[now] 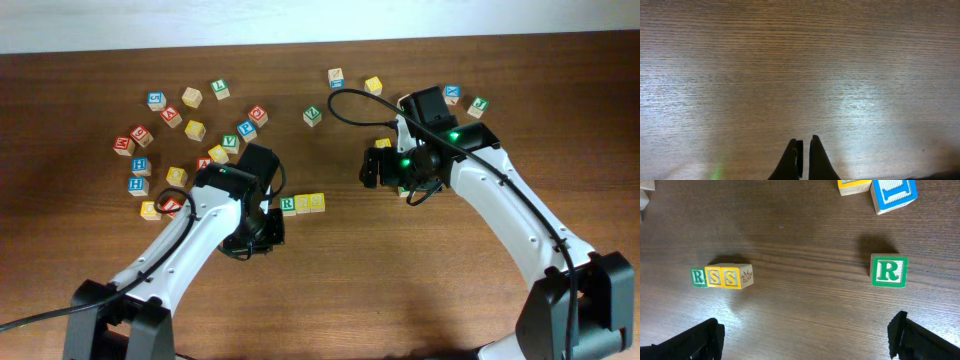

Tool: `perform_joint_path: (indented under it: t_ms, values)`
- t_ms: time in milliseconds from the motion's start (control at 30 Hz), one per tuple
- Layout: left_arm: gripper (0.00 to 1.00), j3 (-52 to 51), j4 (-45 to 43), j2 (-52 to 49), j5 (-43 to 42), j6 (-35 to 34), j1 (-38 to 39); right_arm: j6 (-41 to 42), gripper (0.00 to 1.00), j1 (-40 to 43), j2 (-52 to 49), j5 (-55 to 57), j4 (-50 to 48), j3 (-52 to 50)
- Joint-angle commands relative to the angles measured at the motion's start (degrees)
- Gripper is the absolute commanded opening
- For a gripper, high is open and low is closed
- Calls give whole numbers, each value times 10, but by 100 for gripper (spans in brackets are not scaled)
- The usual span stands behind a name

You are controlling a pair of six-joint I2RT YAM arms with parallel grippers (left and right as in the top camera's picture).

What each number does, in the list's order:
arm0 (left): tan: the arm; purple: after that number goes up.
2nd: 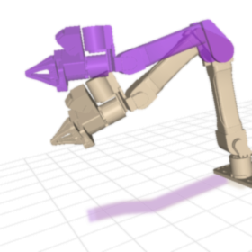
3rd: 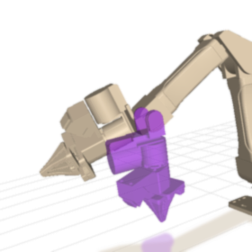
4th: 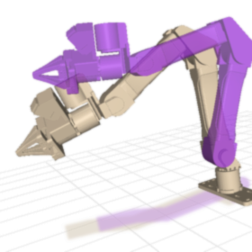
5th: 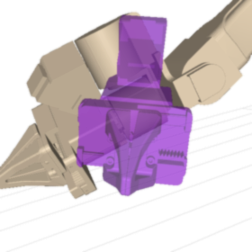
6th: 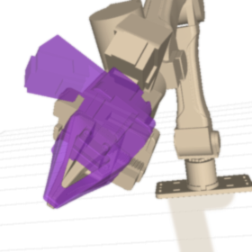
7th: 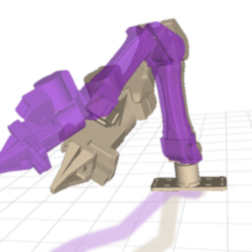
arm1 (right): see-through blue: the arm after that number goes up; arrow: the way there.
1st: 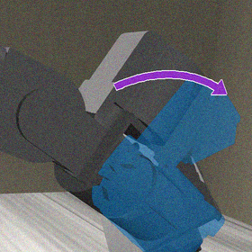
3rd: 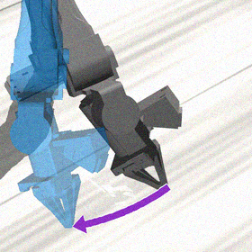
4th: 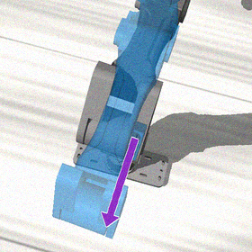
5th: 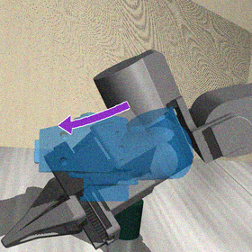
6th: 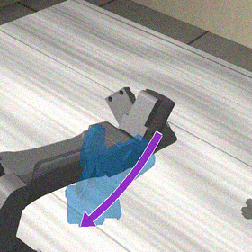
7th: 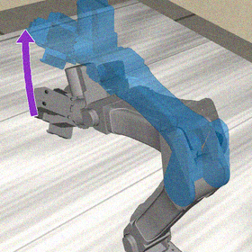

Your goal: Spell out RSS

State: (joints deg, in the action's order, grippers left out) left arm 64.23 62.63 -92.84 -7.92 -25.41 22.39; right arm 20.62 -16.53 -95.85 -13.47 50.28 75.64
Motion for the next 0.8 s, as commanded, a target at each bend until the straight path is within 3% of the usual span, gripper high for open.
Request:
perform_joint_path:
  t_ms: [0,767]
  values:
    - [0,-6,-2,7,0,-9,1,-2,98,1,-4,7,-2,5]
    - [0,-6,-11,7,3,-9,30,-3,98,1,-4,7,-13,5]
